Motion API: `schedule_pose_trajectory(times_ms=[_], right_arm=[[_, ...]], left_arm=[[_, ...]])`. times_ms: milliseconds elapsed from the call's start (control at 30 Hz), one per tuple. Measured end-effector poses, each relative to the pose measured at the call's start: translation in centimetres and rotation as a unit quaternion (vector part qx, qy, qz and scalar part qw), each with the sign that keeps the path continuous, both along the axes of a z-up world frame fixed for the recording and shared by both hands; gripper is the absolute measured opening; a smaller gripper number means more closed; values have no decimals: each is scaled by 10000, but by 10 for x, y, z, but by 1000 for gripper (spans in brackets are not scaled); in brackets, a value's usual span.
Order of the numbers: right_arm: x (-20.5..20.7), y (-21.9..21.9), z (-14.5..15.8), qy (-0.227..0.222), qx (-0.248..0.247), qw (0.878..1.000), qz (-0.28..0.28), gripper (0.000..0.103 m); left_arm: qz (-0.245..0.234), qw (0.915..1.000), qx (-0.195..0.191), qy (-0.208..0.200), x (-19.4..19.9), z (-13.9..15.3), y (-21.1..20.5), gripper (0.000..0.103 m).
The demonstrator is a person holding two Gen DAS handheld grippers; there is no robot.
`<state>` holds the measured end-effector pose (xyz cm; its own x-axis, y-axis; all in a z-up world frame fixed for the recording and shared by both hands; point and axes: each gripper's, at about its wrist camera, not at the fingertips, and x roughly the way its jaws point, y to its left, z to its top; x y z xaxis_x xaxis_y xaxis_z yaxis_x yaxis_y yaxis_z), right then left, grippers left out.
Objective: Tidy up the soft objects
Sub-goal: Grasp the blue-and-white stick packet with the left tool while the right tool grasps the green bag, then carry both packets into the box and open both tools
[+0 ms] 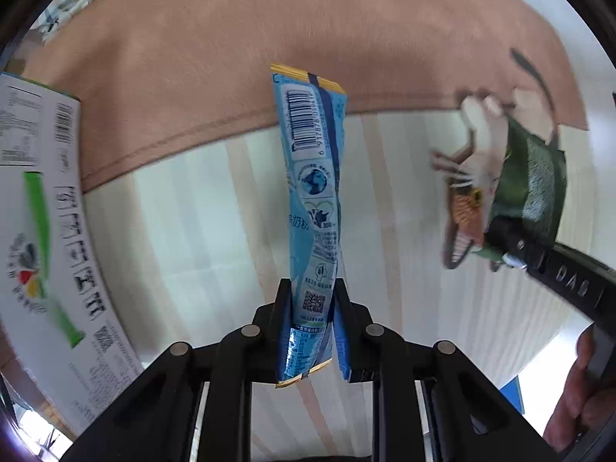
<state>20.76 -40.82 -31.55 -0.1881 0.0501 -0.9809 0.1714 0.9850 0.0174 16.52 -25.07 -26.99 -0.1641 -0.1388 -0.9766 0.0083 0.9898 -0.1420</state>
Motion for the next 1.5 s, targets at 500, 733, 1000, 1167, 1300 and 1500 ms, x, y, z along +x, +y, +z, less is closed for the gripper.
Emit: schedule_pose_trajectory(times_ms=[500,733,1000,1167,1300,1500], right_arm=[[-49,110,158,-1275,825,9866,602,33],[-82,256,206,-1515,1612,9686,1137,33],[-114,408,158,-1300,2213,9498,1789,33],[-117,465,120,-1171,2217,9492,1902,33],[-118,487,96,-1053,2223,9488,1984,34],[-112,502,53,-415,2267,9479,2198,83]], left_arm=[[563,9884,-504,-1318,-36,145,155,17],[1052,9854,-154,-1328,-64,166,291,17],[1367,9878,409,-632,-81,112,400,17],[1561,9873,305,-17,-75,68,439,17],[1572,9870,247,202,-70,51,449,19],[1682,9844,265,452,-70,40,451,30]])
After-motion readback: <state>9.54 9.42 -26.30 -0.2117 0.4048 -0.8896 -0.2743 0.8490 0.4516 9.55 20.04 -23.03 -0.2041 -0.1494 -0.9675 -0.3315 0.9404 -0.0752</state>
